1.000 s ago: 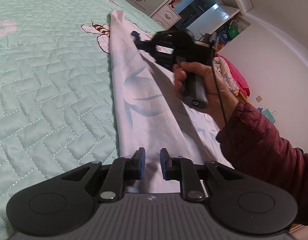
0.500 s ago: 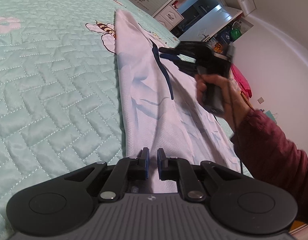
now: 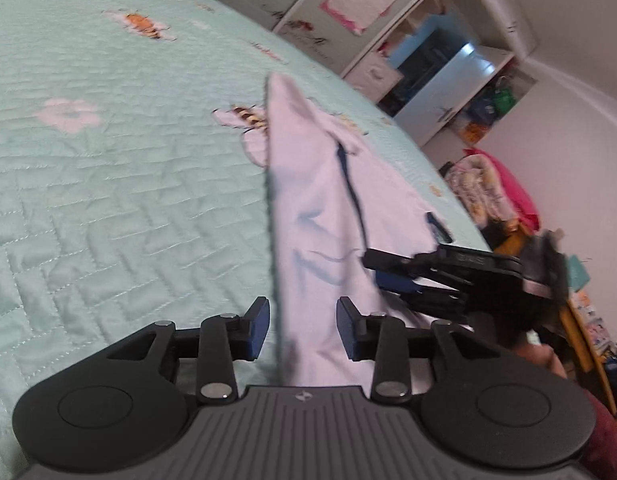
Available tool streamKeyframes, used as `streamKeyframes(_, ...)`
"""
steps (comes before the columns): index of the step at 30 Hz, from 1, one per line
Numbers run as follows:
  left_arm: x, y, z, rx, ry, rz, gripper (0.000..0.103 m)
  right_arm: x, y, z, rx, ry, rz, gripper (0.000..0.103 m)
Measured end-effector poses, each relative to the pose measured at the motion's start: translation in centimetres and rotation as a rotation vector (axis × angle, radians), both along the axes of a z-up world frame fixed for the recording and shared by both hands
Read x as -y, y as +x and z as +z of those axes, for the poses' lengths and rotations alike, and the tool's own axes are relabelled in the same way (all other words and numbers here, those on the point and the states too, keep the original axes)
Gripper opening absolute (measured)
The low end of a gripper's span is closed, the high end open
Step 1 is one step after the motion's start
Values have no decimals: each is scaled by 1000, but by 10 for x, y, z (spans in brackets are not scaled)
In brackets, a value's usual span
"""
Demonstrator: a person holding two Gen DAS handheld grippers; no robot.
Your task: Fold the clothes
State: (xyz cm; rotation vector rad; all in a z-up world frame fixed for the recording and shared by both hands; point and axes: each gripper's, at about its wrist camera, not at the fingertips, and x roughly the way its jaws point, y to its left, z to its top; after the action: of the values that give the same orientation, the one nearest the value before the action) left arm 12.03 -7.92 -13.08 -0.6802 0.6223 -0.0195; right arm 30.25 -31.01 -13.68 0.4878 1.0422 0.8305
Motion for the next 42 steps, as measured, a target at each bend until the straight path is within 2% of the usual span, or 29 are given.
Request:
streamKeyframes(3,-3,17,-3,-13,12,-5,39,2,-1,-5,-30,36,-30,27)
streamKeyframes(5,-4,25,-3,-19,41,0,37,4,0,-6,-39,25,-44,16)
streamKeyframes(6,-3,26,-3,-30,68,6,28,6,0,-7,-42,16,-52,0)
streamKeyframes(7,-1,27,-3,-42,98,13,5,7,1,-8,-45,8,-60,0)
streamKeyframes(8,0,27,-3,-54,128,20,5,10,1,-9,-45,8,-69,0)
streamKeyframes(12,0,24,-5,-49,156,26,7,19,0,-11,-38,20,-88,0)
streamKeyframes(14,-1,23,-4,-49,148,29,7,23,-4,-10,-33,43,-102,4)
streamKeyframes(16,-5,20,-3,-48,109,27,9,32,-12,-8,-41,79,-111,26)
streamKeyframes(17,-7,18,-2,-45,81,22,12,37,-16,-7,-46,98,-115,29)
streamKeyframes(18,-7,16,-2,-41,58,16,20,42,-22,-4,-41,102,-112,30)
streamKeyframes(19,-6,15,-1,-36,43,9,26,47,-30,-3,-35,92,-103,30)
streamKeyframes(21,-1,13,0,-32,56,-12,30,53,-44,-4,-53,86,-69,31)
streamKeyframes(24,9,14,1,-38,119,-22,30,52,-64,-7,-76,68,-4,30)
streamKeyframes(28,17,14,1,-31,196,-47,30,39,-83,-6,-45,35,56,29)
streamKeyframes(29,19,14,1,-27,222,-56,31,35,-86,-6,-28,12,66,24)
streamKeyframes(30,21,14,0,-22,252,-66,32,31,-89,-5,-7,-19,73,0)
streamKeyframes(31,24,13,0,-17,275,-72,32,30,-92,-4,9,-46,74,0)
streamKeyframes(34,26,12,-2,-10,306,-72,32,37,-97,-6,3,-40,50,0)
streamKeyframes(39,27,12,1,-22,317,-71,32,56,-97,-18,-85,49,13,1)
streamKeyframes(41,26,10,7,-36,313,-56,32,62,-95,-12,-59,63,-10,10)
streamKeyframes(42,26,9,11,-37,313,-45,30,65,-94,-8,-38,67,-23,18)
